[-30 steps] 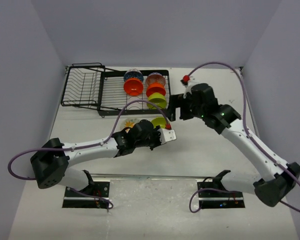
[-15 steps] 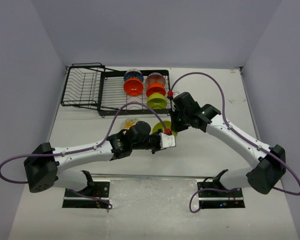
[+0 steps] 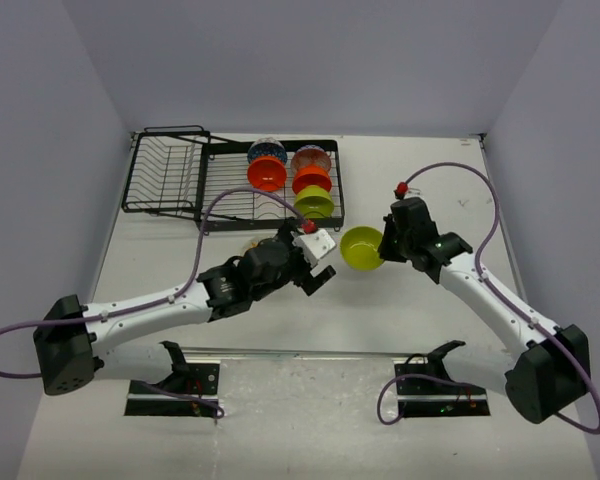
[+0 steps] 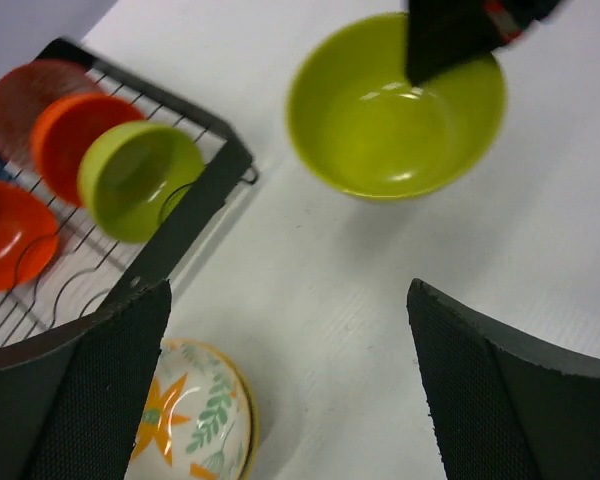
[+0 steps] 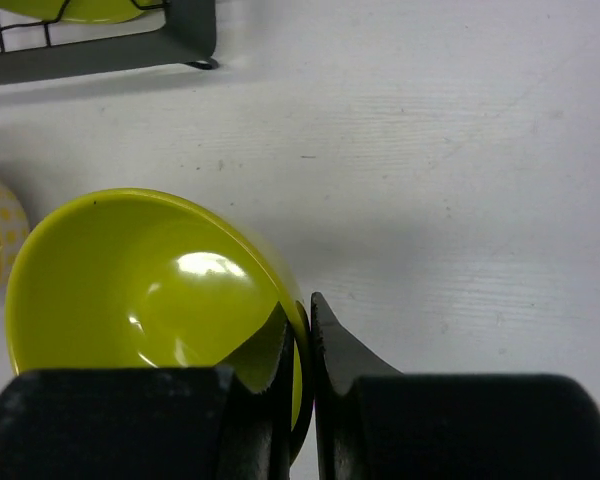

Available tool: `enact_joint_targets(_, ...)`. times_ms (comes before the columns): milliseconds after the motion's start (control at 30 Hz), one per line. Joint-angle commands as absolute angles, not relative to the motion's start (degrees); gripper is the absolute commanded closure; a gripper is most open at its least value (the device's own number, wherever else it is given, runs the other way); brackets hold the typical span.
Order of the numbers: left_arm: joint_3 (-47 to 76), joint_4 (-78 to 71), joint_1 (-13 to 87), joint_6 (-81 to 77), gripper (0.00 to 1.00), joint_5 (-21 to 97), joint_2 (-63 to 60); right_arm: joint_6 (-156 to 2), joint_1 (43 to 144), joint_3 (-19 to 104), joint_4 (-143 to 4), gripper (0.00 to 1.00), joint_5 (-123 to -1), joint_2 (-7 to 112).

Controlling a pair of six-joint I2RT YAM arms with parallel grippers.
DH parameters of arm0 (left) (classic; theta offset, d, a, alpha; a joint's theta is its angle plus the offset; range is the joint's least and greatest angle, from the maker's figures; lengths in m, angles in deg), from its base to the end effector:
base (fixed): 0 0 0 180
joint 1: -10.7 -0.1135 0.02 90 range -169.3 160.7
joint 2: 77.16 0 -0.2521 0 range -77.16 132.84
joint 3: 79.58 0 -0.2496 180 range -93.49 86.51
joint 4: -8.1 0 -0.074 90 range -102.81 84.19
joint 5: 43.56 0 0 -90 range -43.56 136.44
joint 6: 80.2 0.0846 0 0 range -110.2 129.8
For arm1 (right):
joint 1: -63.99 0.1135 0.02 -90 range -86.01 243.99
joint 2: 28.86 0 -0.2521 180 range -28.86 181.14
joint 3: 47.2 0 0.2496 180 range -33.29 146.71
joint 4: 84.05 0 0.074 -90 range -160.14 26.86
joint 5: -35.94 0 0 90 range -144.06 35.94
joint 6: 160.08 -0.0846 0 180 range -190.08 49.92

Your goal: Unload the bowls from the dish rack

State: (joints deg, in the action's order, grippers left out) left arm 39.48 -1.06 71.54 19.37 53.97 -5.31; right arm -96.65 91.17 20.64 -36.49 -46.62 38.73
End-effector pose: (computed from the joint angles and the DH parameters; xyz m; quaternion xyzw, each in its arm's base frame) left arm 0.1728 -0.2870 0.2516 0.4407 0.6899 -0.1989 0.5388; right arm 0.2546 0.1184 0.2316 0.0187 0.9296 0.1103 0.3513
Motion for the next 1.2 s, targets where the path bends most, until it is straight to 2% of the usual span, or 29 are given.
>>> enact_joint_targets(0,37.7,-5.6,71.1,6.6,0.00,76.3,-10.8,-105.7,90.6,15.0,-51.0,1.00,-43.3,37.6)
enact_joint_targets(200,30.2,-20.6,68.5,-11.6,0.00,90.2,-13.1,-113.8,91.6,10.3,-63.2,1.00,-44.7,47.4)
enact_joint_targets(400,27.2,-20.3,55.6,-16.9,0.00,78.8,-11.6,-117.4,95.6,12.8,-67.6,1.00,-42.0,56.8)
enact_joint_targets(533,24.9,-18.9,53.0,-17.3,0.00,76.1,-9.1,-119.3,98.2,14.3,-68.9,0.92,-40.7,62.1)
enact_joint_targets(600,22.7,-19.8,50.7,-17.8,0.00,72.0,-6.7,-120.0,100.0,14.6,-68.9,0.91,-39.8,63.2)
enact_joint_targets(667,21.4,-20.5,50.1,-17.9,0.00,70.9,-5.4,-121.0,100.9,14.2,-69.5,0.82,-40.0,64.0)
enact_joint_targets(700,21.3,-20.8,50.0,-17.8,0.00,71.0,-5.4,-121.2,101.5,14.0,-69.5,0.75,-40.3,64.3)
enact_joint_targets(733,21.2,-20.9,49.9,-17.8,0.00,71.7,-5.5,-121.7,101.9,13.6,-69.4,0.63,-40.2,63.9)
enact_joint_targets(833,21.6,-22.1,49.5,-17.7,0.00,73.9,-6.8,-121.5,102.0,12.4,-68.0,0.45,-40.1,61.5)
enact_joint_targets(967,21.6,-25.6,48.9,-17.1,0.00,73.3,-7.8,-119.3,101.9,10.7,-63.1,0.32,-36.4,50.7)
enact_joint_targets(1033,21.6,-28.4,48.9,-16.9,0.00,72.7,-10.1,-116.8,101.6,10.0,-60.1,0.30,-32.7,46.2)
enact_joint_targets(1067,21.9,-29.4,48.8,-16.9,0.00,72.8,-11.4,-115.9,101.5,10.0,-59.3,0.22,-31.5,43.9)
enact_joint_targets(1167,23.7,-34.2,48.9,-17.9,0.00,74.6,-18.1,-105.0,101.5,10.9,-62.0,0.15,-30.4,37.2)
